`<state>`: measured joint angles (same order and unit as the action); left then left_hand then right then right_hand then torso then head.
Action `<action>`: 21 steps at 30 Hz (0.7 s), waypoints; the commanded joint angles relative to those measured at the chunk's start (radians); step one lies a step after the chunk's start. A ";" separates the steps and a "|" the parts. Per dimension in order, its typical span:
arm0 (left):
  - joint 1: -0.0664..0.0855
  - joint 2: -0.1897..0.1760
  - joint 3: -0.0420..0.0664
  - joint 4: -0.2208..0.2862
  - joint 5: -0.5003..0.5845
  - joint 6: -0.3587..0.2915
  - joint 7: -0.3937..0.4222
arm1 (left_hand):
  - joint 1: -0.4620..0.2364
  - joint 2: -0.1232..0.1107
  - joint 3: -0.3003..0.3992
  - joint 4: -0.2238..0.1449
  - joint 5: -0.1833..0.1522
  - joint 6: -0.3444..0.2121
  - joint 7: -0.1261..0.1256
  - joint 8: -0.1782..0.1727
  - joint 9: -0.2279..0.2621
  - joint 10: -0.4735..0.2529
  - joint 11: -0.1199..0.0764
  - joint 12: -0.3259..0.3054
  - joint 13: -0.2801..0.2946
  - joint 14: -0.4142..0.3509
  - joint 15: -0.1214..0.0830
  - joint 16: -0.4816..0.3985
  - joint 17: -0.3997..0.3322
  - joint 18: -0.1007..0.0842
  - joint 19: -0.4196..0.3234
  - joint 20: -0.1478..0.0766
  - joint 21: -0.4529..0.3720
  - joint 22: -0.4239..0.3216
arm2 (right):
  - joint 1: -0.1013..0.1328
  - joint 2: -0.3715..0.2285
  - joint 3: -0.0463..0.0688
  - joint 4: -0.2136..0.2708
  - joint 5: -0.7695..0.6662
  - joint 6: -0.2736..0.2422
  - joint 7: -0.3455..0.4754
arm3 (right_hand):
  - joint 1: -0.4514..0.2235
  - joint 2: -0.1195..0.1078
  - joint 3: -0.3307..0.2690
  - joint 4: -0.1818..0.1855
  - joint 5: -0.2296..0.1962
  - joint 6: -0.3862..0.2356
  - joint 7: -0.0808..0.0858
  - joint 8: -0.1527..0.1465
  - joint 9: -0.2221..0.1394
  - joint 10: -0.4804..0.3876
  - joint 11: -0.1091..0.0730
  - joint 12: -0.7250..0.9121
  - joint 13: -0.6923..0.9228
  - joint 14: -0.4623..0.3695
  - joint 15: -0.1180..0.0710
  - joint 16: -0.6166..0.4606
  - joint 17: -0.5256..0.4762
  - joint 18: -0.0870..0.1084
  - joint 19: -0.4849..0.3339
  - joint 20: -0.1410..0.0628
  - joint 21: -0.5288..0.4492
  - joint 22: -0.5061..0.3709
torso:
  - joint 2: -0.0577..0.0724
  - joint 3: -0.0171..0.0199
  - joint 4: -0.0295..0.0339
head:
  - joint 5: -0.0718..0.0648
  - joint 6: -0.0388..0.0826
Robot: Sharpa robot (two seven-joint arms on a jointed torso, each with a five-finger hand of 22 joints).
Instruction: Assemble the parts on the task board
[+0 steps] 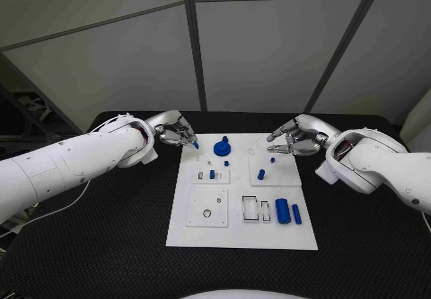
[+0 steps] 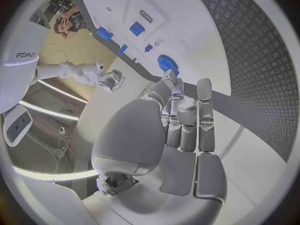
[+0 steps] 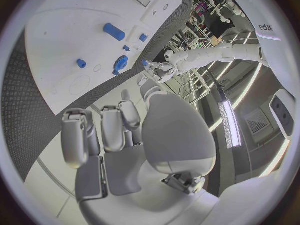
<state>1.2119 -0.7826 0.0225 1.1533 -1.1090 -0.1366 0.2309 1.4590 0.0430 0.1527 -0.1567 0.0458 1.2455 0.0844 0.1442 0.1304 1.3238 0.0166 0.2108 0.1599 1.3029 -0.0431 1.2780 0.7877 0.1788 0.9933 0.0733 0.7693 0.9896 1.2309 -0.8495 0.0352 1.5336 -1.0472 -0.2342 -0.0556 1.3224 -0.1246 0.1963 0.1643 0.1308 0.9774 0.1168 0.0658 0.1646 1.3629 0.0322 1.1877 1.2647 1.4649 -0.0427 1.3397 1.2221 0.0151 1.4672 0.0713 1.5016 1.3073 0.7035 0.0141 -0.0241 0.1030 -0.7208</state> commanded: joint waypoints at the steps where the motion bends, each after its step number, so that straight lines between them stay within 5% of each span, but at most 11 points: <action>1: 0.000 0.001 -0.009 0.006 -0.028 -0.001 0.059 | -0.003 0.010 0.005 0.000 0.004 0.007 -0.001 0.003 0.065 0.003 -0.001 0.005 0.002 0.000 0.000 -0.003 0.000 0.003 0.000 -0.004 0.003 0.001 | 0.002 0.001 0.000 0.000 -0.001 -0.001 0.007 | -0.003 0.008 0.000 0.005 0.002 0.007 -0.002 0.004 0.001 0.002 -0.001 0.004 0.001 0.030 -0.002 -0.004 0.000 0.008 0.051 -0.004 -0.004 0.180 | 0.001 0.0013 -0.0010 | -0.002 -0.003; 21: -0.002 0.018 -0.042 -0.010 -0.150 0.017 0.067 | -0.002 0.009 0.008 -0.005 0.004 0.008 -0.001 0.002 0.069 0.001 0.000 0.005 0.006 0.001 0.000 -0.002 0.002 0.002 0.000 -0.004 0.003 0.002 | 0.002 0.003 0.000 -0.004 -0.001 0.000 0.008 | -0.003 0.008 0.000 0.005 0.002 0.007 -0.002 0.004 0.001 0.002 -0.001 0.004 0.001 0.030 -0.002 -0.004 0.000 0.008 0.051 -0.004 -0.004 0.180 | -0.001 0.0017 -0.0007 | -0.004 -0.011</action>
<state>1.2087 -0.7659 -0.0200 1.1462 -1.2277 -0.1266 0.2804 1.4566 0.0403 0.1560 -0.1587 0.0466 1.2454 0.0846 0.1429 0.1310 1.3220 0.0183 0.2129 0.1648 1.3029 -0.0430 1.2780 0.7888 0.1788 0.9933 0.0734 0.7693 0.9903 1.2307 -0.8469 0.0350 1.5294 -1.0472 -0.2342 -0.0551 1.3224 -0.1246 0.1963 0.1642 0.1308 0.9774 0.1168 0.0658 0.1644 1.3629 0.0322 1.1877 1.2647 1.4649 -0.0427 1.3397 1.2221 0.0150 1.4671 0.0713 1.5016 1.3073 0.7029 0.0158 -0.0242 0.0983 -0.7319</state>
